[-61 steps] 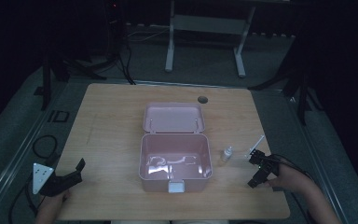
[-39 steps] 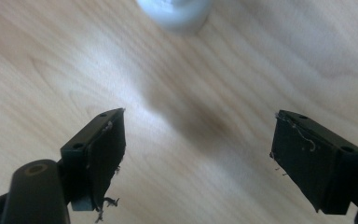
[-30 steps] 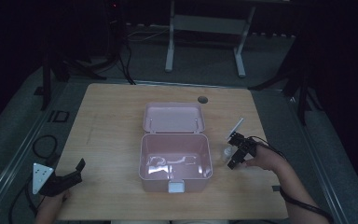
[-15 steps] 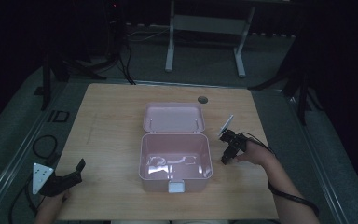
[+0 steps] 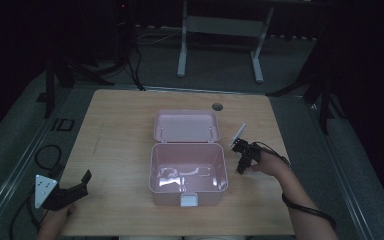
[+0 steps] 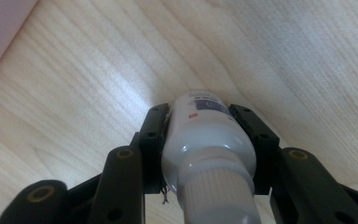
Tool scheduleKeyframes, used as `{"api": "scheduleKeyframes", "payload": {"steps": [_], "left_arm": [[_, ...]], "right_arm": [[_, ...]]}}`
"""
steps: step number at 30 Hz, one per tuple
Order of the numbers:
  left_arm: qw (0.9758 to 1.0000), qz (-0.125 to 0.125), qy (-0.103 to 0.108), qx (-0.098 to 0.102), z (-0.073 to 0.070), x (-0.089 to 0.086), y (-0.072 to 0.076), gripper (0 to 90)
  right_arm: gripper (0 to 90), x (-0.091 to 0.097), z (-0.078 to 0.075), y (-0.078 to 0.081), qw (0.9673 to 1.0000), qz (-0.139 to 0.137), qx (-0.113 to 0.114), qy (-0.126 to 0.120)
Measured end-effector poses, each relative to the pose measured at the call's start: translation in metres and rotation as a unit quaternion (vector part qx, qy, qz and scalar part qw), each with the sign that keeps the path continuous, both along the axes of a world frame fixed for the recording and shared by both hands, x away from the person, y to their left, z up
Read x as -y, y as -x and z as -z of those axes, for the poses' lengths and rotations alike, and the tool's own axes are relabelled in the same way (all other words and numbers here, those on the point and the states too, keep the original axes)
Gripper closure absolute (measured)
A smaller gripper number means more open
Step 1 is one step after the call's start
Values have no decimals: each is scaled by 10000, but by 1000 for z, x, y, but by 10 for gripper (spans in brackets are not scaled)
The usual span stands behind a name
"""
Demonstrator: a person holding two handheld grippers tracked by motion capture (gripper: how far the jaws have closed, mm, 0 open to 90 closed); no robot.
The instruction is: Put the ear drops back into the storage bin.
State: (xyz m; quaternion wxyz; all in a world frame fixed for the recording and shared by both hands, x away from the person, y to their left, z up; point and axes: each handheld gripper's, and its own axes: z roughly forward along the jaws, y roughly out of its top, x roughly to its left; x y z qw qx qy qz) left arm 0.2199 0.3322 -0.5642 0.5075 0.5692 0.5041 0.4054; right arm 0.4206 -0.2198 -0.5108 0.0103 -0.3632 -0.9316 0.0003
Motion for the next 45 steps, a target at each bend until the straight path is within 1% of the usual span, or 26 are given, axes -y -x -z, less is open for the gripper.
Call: {"api": "scheduleKeyframes", "payload": {"steps": [2,6,7,9,11,14,17,19,21,24,25,27,28,31,32,33,34,35,37,38,39,40,41,42,45], "left_arm": [[10000,-2,-2,0,0,0,0,4],[10000,-2,-6,4,0,0,0,4],[10000,-5,-6,5,0,0,0,4],[10000,-6,-6,5,0,0,0,4],[10000,-7,-4,3,0,0,0,4],[10000,-12,-2,-1,0,0,0,4],[10000,-14,-1,-2,0,0,0,4],[10000,-14,-2,-1,0,0,0,4],[10000,-17,-2,-2,0,0,0,4],[10000,-18,1,-4,0,0,0,4],[10000,-18,0,-4,0,0,0,4],[10000,-20,0,-3,0,0,0,4],[10000,-19,0,-3,0,0,0,4],[10000,-19,3,-4,0,0,0,4],[10000,-19,2,-4,0,0,0,4],[10000,-17,1,-4,0,0,0,4],[10000,-18,0,-4,0,0,0,4],[10000,-17,-3,-4,0,0,0,4],[10000,-18,1,-4,0,0,0,4],[10000,-19,1,-4,0,0,0,4],[10000,-18,1,-4,0,0,0,4],[10000,-18,0,-4,0,0,0,4],[10000,-17,2,-4,0,0,0,4],[10000,-16,1,-3,0,0,0,4],[10000,-15,0,-3,0,0,0,4]], "right_arm": [[593,0,-1,2,9999,-141,-15,2],[593,3,-4,5,9995,-307,15,-12],[593,3,-4,6,9993,-376,21,-18],[593,4,-5,10,9981,-612,75,27],[593,5,-5,13,9973,-739,38,30],[593,7,-7,19,9947,-1022,53,75],[593,9,-8,24,9924,-1226,15,90],[594,10,-9,28,9899,-1417,2,56],[594,11,-11,32,9874,-1579,44,1],[594,12,-13,38,9824,-1864,68,-17],[594,12,-14,40,9799,-1993,97,-2],[594,12,-15,44,9753,-2206,75,16],[594,12,-16,46,9726,-2320,116,28],[594,13,-17,52,9663,-2568,131,116],[594,13,-17,53,9650,-2615,144,151],[594,13,-18,54,9625,-2700,167,176],[594,13,-19,56,9599,-2791,203,166],[594,13,-20,58,9579,-2858,212,148],[594,12,-21,62,9500,-3104,304,142],[594,12,-22,64,9469,-3196,294,158],[594,11,-22,66,9433,-3296,345,212],[594,10,-23,67,9413,-3344,372,272],[594,10,-23,68,9390,-3410,320,318],[594,9,-22,70,9348,-3518,308,371],[594,8,-21,72,9302,-3630,235,498]]}}
